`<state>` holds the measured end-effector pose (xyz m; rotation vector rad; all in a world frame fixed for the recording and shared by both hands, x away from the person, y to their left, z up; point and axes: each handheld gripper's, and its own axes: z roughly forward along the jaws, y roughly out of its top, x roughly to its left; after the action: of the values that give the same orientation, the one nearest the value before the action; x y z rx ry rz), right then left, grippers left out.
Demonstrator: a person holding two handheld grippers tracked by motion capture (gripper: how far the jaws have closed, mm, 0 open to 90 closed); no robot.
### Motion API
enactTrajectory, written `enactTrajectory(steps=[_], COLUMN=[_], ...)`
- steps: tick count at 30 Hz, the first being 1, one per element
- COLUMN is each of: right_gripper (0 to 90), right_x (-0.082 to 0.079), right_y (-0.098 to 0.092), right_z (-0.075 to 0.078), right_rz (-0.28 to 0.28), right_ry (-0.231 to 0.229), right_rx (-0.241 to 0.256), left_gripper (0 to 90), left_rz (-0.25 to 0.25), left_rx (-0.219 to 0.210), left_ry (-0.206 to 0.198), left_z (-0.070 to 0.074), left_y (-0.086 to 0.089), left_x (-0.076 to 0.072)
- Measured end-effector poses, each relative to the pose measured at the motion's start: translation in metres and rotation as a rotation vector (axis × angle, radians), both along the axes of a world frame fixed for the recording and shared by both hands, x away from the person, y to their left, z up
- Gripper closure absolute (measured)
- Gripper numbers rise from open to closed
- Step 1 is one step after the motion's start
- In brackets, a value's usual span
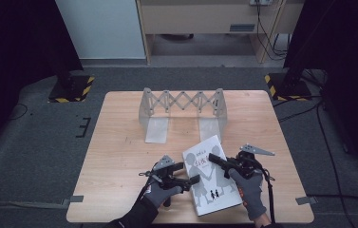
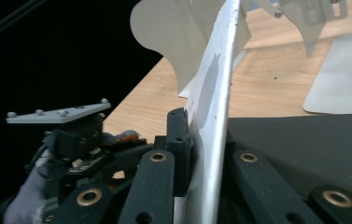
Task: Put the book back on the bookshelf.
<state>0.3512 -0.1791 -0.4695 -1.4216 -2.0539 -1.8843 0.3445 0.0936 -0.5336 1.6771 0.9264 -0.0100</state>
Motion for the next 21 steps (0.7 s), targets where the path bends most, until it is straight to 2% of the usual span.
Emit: enactTrajectory(steps=[1, 5, 7, 8, 10, 12, 13, 15, 16, 18, 21], right_gripper=[83.3, 83.3, 83.4, 83.4, 83.3, 83.3, 83.1, 82.8, 82.6, 82.0, 77.5], right_x=[0.000, -0.001, -0.002, -0.001, 0.000, 0.001, 0.003, 0.005, 0.007, 0.008, 0.011], right_y=[0.000, -0.003, -0.003, -0.003, -0.002, -0.002, -0.003, -0.005, -0.006, -0.007, -0.008], right_z=[0.001, 0.005, 0.006, 0.006, 0.005, 0.004, 0.002, -0.002, -0.004, -0.007, -0.012], right_rz=[0.000, 0.022, 0.039, 0.052, 0.069, 0.069, 0.060, 0.051, 0.049, 0.045, 0.042], right_ry=[0.000, -0.023, -0.026, -0.029, -0.026, -0.027, -0.022, -0.015, 0.001, 0.011, 0.018], right_rx=[0.004, 0.041, 0.057, 0.066, 0.071, 0.065, 0.043, 0.024, 0.022, 0.018, -0.025], left_gripper=[0.0, 0.0, 0.0, 0.0, 0.1, 0.6, 1.2, 2.3, 2.7, 3.0, 3.6], left_rz=[-0.007, -0.040, -0.083, -0.083, -0.120, -0.118, -0.116, -0.122, -0.122, -0.128, -0.123], left_rx=[-0.008, -0.076, -0.107, -0.107, -0.138, -0.141, -0.136, -0.128, -0.128, -0.115, -0.103], left_ry=[0.003, 0.061, 0.086, 0.086, 0.121, 0.128, 0.134, 0.163, 0.163, 0.190, 0.238], left_z=[-0.001, -0.006, -0.008, -0.008, -0.011, -0.012, -0.013, -0.016, -0.016, -0.017, -0.019], left_y=[0.000, 0.000, -0.001, -0.001, -0.002, -0.002, -0.002, -0.003, -0.003, -0.003, -0.004], left_x=[0.001, 0.005, 0.006, 0.006, 0.007, 0.007, 0.008, 0.009, 0.009, 0.010, 0.010])
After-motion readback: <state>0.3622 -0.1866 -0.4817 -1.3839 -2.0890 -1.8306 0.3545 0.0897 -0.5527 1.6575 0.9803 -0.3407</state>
